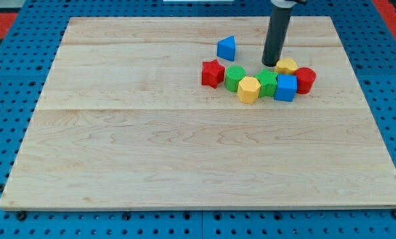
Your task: Move the blue triangle towards the green star
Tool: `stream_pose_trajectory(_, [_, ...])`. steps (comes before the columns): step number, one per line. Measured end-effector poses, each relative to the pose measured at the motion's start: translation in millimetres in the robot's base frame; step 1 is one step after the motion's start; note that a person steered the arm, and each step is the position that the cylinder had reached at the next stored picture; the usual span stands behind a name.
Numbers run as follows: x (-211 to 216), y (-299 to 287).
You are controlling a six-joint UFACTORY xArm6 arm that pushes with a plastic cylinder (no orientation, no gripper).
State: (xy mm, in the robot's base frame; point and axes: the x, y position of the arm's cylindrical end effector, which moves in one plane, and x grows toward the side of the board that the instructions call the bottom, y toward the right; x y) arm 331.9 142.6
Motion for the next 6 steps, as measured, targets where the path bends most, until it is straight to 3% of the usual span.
stream_pose_trajectory(1, [-40.9,-5.8])
stream_pose_trajectory(2, [-94.0,-56.8])
stream_pose_trajectory(3, [-66.3,-111.6])
stream_pose_trajectory(5, [-5.6,-59.5])
stream_pose_trajectory(6, [-21.7,-65.1])
